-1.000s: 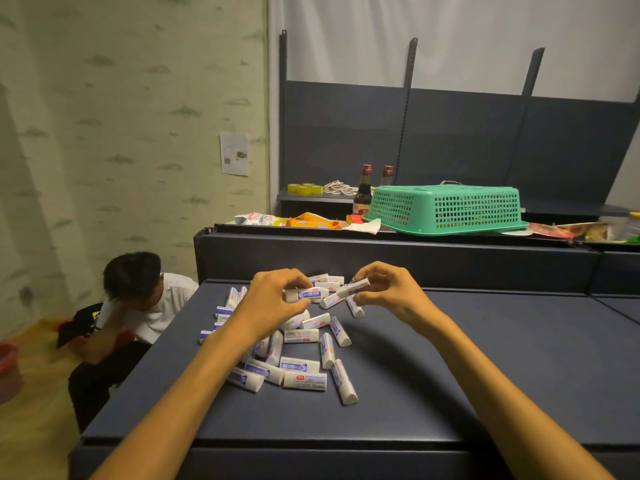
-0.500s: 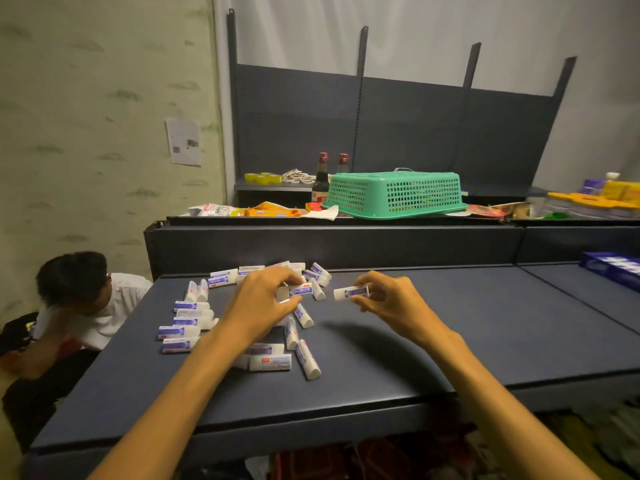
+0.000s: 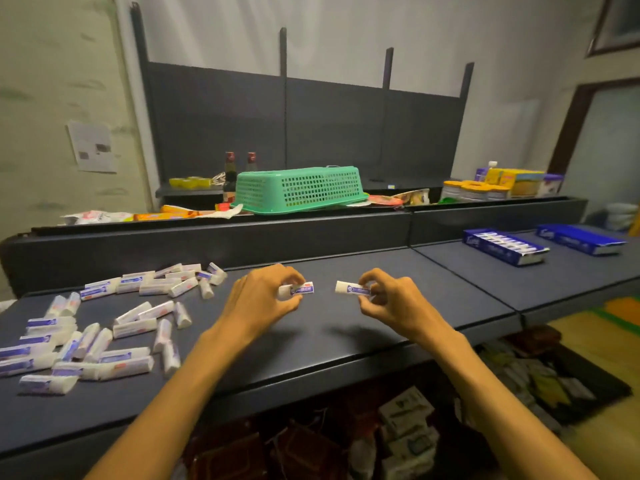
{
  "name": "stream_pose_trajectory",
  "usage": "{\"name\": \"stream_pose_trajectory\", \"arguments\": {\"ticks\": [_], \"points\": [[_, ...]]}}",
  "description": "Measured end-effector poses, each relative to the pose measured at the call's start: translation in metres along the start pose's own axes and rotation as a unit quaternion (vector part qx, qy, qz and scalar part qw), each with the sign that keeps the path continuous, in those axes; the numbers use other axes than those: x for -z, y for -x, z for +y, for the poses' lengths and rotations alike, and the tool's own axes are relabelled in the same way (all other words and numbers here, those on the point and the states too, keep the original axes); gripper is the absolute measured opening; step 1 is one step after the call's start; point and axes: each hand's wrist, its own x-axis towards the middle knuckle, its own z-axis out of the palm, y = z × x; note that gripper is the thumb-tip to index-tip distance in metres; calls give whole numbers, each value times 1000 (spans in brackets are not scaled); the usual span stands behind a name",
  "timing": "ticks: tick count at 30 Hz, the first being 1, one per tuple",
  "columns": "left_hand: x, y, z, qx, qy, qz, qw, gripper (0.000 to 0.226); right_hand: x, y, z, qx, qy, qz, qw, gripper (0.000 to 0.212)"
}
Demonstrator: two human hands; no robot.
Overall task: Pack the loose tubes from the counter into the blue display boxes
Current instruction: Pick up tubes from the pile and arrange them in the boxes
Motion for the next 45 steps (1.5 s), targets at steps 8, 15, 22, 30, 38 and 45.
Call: {"name": "stream_pose_trajectory", "arguments": {"ticks": [8, 15, 22, 30, 38, 45], "points": [[-89, -48, 126, -36, -5, -1, 999, 20, 108, 67, 113, 27, 14, 44, 999, 20], [-157, -89, 223, -65, -4, -30, 997, 21, 187, 121, 202, -46, 46, 37, 997, 21], [-220, -137, 285, -100, -1, -48, 994, 21, 239, 145, 271, -86, 68, 60, 992, 20], [-301, -196, 310, -97, 10, -50, 994, 22, 270, 134, 363, -119, 92, 46, 988, 22], [-364, -267, 313, -70, 15, -41, 997, 25, 288, 91, 445, -129, 109, 12, 986, 22], [-387, -308, 315, -38, 1, -53, 998, 27, 293, 49, 500, -135, 64, 1, 989, 26]]}}
